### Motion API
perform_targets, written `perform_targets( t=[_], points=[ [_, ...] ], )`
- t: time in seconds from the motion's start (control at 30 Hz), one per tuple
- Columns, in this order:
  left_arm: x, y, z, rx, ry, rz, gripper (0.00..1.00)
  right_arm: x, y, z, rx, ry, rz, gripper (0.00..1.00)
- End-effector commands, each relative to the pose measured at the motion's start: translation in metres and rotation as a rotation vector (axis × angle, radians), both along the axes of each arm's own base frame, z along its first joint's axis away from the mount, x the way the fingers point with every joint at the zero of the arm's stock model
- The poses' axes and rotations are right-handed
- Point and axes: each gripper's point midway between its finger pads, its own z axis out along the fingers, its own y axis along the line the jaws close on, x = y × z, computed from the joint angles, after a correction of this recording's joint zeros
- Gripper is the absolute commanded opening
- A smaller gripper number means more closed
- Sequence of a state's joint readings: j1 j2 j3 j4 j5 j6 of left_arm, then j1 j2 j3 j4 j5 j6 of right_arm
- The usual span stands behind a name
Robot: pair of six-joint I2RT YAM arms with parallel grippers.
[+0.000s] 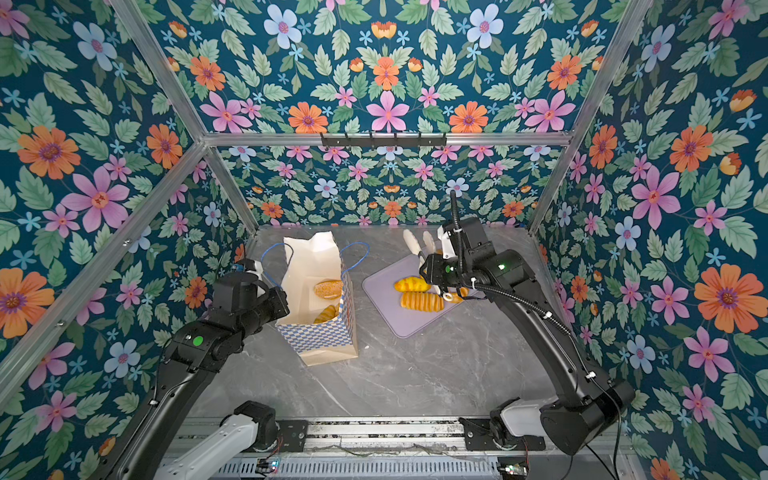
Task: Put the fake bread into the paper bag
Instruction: 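Move the tongs back over the bread tray with the right gripper, then lower the tongs onto the ridged striped bun and squeeze them shut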
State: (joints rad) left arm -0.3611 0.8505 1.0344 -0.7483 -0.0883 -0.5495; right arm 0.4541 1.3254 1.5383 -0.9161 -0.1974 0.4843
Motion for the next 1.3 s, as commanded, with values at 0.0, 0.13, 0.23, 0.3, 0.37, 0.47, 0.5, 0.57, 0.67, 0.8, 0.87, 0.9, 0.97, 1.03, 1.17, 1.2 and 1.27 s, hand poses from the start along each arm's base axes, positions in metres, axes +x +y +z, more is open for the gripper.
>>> perform_targets(
  t=[0.0,0.13,0.23,0.3,0.37,0.47,0.5,0.57,0.67,0.8,0.87,0.9,0.97,1.03,1.17,1.2,1.27],
  points=[
    [0.003,-0.001,0.003,-0.004,-0.018,0.001,0.13,0.003,-0.003,-0.005,0.082,0.012,-0.021,0.45],
    [0.003,-0.001,0.003,-0.004,-0.017,0.0,0.13,0.0,-0.023,-0.033,0.123,0.08,-0.077,0.45],
    [0.004,-0.002,0.001,-0.006,-0.015,-0.003,0.13,-0.002,-0.036,-0.057,0.155,0.139,-0.119,0.45],
    [0.004,-0.002,0.0,-0.004,-0.011,-0.005,0.13,-0.004,-0.044,-0.072,0.174,0.174,-0.146,0.45],
    [0.004,-0.002,-0.001,-0.004,-0.011,-0.005,0.13,-0.007,-0.05,-0.085,0.187,0.203,-0.165,0.45],
    [0.004,-0.002,-0.002,-0.003,-0.01,-0.005,0.13,-0.011,-0.056,-0.103,0.196,0.243,-0.186,0.45],
    [0.004,-0.003,-0.002,-0.004,-0.01,-0.008,0.13,-0.012,-0.058,-0.108,0.193,0.254,-0.194,0.45],
    [0.005,-0.003,-0.003,-0.004,-0.008,-0.009,0.13,-0.015,-0.06,-0.118,0.189,0.275,-0.201,0.45],
    [0.005,-0.003,-0.003,-0.004,-0.009,-0.009,0.14,-0.019,-0.06,-0.132,0.186,0.305,-0.207,0.45],
    [0.005,-0.003,-0.003,-0.003,-0.009,-0.009,0.14,-0.023,-0.061,-0.147,0.189,0.335,-0.216,0.45],
    [0.006,-0.004,-0.004,-0.001,-0.007,-0.012,0.14,-0.024,-0.059,-0.152,0.196,0.347,-0.214,0.45],
    [0.006,-0.004,-0.005,-0.001,-0.005,-0.011,0.14,-0.025,-0.059,-0.154,0.197,0.353,-0.214,0.45],
    [0.006,-0.004,-0.004,-0.002,-0.006,-0.012,0.14,-0.026,-0.058,-0.159,0.201,0.364,-0.213,0.45],
    [0.007,-0.004,-0.004,-0.003,-0.008,-0.012,0.14,-0.028,-0.057,-0.162,0.207,0.373,-0.208,0.45],
    [0.008,-0.006,-0.005,-0.005,-0.004,-0.017,0.14,-0.032,-0.056,-0.169,0.206,0.398,-0.206,0.45],
    [0.008,-0.006,-0.005,-0.004,-0.004,-0.016,0.14,-0.032,-0.056,-0.17,0.206,0.401,-0.206,0.45],
    [0.008,-0.006,-0.006,-0.004,-0.003,-0.017,0.14,-0.034,-0.057,-0.173,0.205,0.408,-0.208,0.45]
  ],
)
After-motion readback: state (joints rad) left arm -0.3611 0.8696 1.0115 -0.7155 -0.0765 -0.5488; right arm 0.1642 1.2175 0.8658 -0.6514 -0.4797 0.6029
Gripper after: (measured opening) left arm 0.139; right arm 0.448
